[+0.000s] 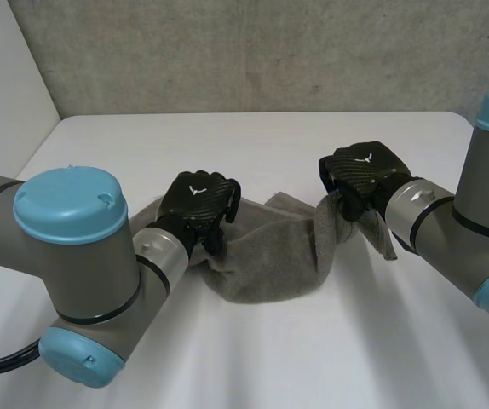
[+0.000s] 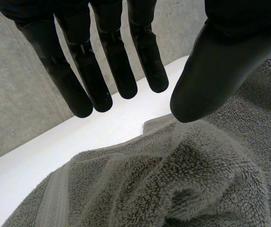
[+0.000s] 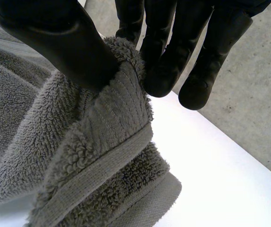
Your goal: Fold the towel.
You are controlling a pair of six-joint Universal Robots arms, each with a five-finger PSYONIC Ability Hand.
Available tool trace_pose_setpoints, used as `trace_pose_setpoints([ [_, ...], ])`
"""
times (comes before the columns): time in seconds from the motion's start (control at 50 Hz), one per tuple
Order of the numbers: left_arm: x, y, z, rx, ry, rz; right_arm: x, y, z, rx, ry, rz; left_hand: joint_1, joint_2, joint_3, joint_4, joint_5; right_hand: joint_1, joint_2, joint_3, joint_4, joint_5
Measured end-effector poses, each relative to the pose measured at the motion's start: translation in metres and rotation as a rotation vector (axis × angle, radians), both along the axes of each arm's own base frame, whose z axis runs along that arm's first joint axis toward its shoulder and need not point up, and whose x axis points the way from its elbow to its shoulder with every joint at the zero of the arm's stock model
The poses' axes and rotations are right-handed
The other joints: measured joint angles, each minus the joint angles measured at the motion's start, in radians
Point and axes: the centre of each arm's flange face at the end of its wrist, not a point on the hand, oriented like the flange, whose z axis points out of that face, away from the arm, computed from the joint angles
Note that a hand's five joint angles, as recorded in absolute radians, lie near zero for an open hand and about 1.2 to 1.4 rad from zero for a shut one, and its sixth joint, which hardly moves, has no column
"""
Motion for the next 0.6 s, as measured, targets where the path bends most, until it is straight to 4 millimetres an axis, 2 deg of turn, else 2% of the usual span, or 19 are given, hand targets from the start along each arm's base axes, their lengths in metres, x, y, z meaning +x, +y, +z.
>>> trace_pose_setpoints([
  [0.08, 0.009, -0.003, 0.004, -0.001, 0.009, 0.000, -0.004, 0.008, 0.005, 0.011, 0.001, 0.016, -0.144, -0.145, -0.144, -0.140, -0.136, 0.000, 0.003, 0.000, 0.000, 0.000],
  [0.2, 0.016, -0.005, 0.011, -0.013, 0.026, -0.003, -0.006, 0.016, 0.010, 0.024, -0.002, 0.043, -0.134, -0.137, -0.136, -0.127, -0.130, 0.000, 0.003, 0.000, 0.000, 0.000],
  [0.36, 0.019, -0.006, 0.010, -0.005, 0.022, 0.003, -0.006, 0.020, 0.007, 0.039, 0.002, 0.055, -0.143, -0.148, -0.148, -0.139, -0.140, 0.000, 0.003, 0.000, 0.000, 0.000],
  [0.46, 0.020, -0.007, 0.006, 0.004, 0.015, 0.008, -0.007, 0.018, 0.007, 0.038, -0.001, 0.050, -0.395, -0.394, -0.397, -0.385, -0.392, 0.000, 0.003, 0.000, 0.000, 0.000],
  [0.6, 0.020, -0.014, -0.006, 0.020, -0.011, 0.015, -0.012, 0.012, 0.013, 0.015, -0.012, 0.027, -0.552, -0.561, -0.566, -0.546, -0.567, 0.000, 0.003, 0.000, 0.000, 0.000],
])
